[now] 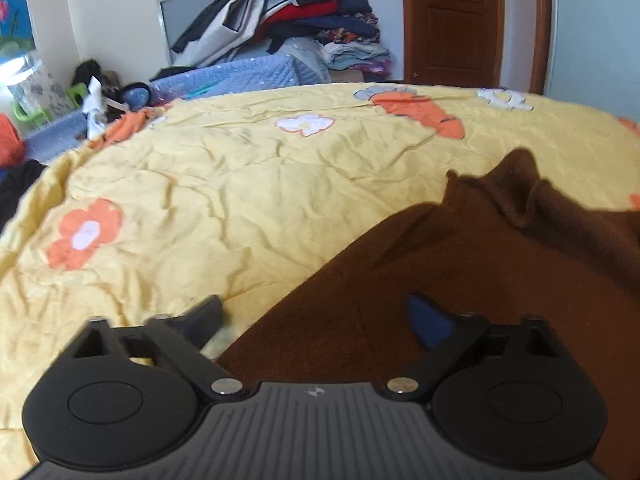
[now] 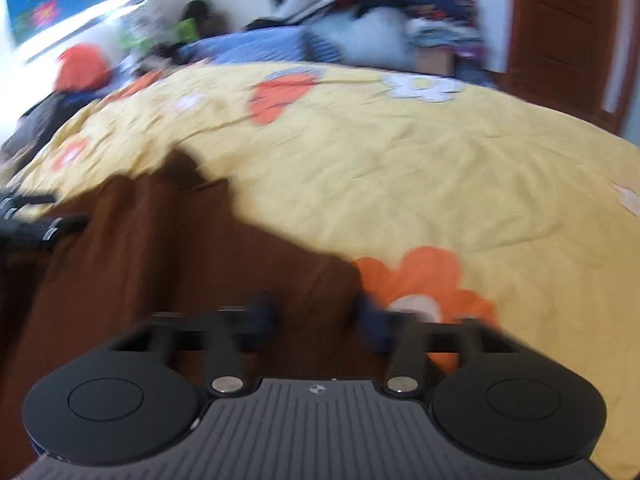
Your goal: Fold small clothes
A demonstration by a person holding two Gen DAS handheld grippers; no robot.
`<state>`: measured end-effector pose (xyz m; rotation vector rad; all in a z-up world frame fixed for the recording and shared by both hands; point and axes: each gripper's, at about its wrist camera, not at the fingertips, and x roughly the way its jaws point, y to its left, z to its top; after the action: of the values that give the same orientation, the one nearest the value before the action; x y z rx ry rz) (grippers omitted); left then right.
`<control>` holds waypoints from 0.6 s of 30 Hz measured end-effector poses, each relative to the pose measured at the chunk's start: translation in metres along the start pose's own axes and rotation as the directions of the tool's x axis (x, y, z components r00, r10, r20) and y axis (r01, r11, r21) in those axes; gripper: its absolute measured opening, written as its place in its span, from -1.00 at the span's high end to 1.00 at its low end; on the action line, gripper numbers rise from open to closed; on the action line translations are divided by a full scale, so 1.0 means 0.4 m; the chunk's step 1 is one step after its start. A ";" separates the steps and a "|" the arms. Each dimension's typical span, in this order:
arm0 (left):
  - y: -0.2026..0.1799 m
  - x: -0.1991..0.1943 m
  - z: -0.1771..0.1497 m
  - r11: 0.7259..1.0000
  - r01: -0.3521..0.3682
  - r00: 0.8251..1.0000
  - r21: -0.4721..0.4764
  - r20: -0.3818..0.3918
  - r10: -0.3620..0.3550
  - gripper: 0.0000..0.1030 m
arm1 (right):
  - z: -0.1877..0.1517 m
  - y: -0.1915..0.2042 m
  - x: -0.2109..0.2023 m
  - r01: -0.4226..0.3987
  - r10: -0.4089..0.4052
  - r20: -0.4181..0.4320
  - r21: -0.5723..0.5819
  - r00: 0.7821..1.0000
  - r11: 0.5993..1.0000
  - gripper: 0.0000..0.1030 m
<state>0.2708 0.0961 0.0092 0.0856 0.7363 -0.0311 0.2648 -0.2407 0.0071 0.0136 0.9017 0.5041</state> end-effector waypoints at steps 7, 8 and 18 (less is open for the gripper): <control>0.005 -0.016 0.013 0.997 -0.065 0.998 0.034 0.028 0.064 0.48 | -0.016 -0.148 -0.150 0.071 -0.090 0.134 0.140 0.987 0.988 0.75; 0.003 -0.013 0.003 0.996 -0.079 0.996 0.050 0.042 0.077 0.48 | -0.029 -0.158 -0.139 0.074 -0.091 0.112 0.147 0.990 0.986 0.75; 0.041 -0.005 0.005 0.973 -0.225 0.974 0.053 0.007 0.225 0.68 | -0.055 -0.122 -0.222 0.078 -0.125 0.268 0.179 0.955 0.981 -0.23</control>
<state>0.2715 0.1123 0.0132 0.2198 0.7216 0.1657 0.2230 -0.3259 0.0489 0.1851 0.6622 0.3190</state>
